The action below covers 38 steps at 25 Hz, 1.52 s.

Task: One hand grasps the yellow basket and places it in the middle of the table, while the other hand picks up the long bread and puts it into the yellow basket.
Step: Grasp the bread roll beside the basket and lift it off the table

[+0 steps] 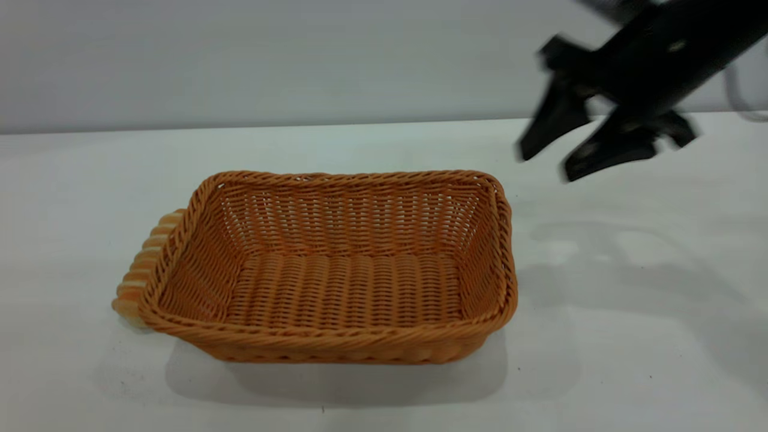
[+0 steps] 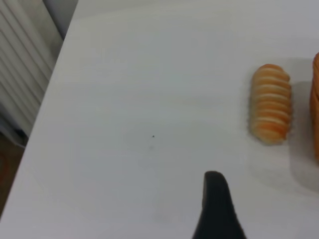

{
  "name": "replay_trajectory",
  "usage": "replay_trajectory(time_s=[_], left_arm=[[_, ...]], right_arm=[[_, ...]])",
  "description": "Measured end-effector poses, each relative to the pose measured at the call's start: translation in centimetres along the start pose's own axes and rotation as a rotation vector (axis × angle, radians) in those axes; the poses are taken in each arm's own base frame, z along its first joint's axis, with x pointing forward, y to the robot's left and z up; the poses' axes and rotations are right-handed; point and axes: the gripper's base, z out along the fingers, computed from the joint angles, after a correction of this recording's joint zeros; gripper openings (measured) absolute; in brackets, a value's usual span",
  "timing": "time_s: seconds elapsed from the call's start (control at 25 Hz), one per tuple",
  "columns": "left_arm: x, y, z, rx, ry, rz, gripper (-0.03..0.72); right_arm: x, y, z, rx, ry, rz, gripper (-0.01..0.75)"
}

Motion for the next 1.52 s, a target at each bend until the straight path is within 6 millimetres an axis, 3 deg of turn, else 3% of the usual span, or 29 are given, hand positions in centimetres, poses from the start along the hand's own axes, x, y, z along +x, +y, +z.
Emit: replay_trajectory(time_s=[0.12,0.24,0.52,0.72,0.88,1.16,1.32,1.52], left_arm=[[-0.2,-0.4,0.3,0.032,0.016,-0.029,0.561],[-0.9,-0.9,2.3,0.037,0.133,-0.026,0.561],[-3.1,-2.9,10.9,0.037,0.472,-0.002,0.561],[-3.7,-4.5,17.8,0.051,0.622,-0.017,0.561],[-2.9,-5.4,23.4,0.067,0.63,0.002,0.561],[-0.3,-6.6,31.1,0.097,0.646,0.073,0.561],[0.4,-7.0,34.2,0.112,0.631,0.107,0.561],[0.5,-8.4,36.3,0.147,0.597,0.171,0.561]], right_arm=[[-0.1,-1.8,-2.0,0.031,0.034,-0.021,0.531],[0.6,-1.5,-3.4,0.045,0.092,-0.085,0.531],[3.6,1.3,-7.2,0.131,0.072,-0.205,0.528],[5.3,1.2,-9.5,0.288,0.053,-0.211,0.511],[6.2,0.9,-10.5,0.361,0.058,-0.205,0.509],[6.4,1.0,-11.2,0.377,0.051,-0.216,0.509],[6.4,1.0,-11.2,0.377,0.051,-0.216,0.509],[6.4,1.0,-11.2,0.378,0.047,-0.217,0.509]])
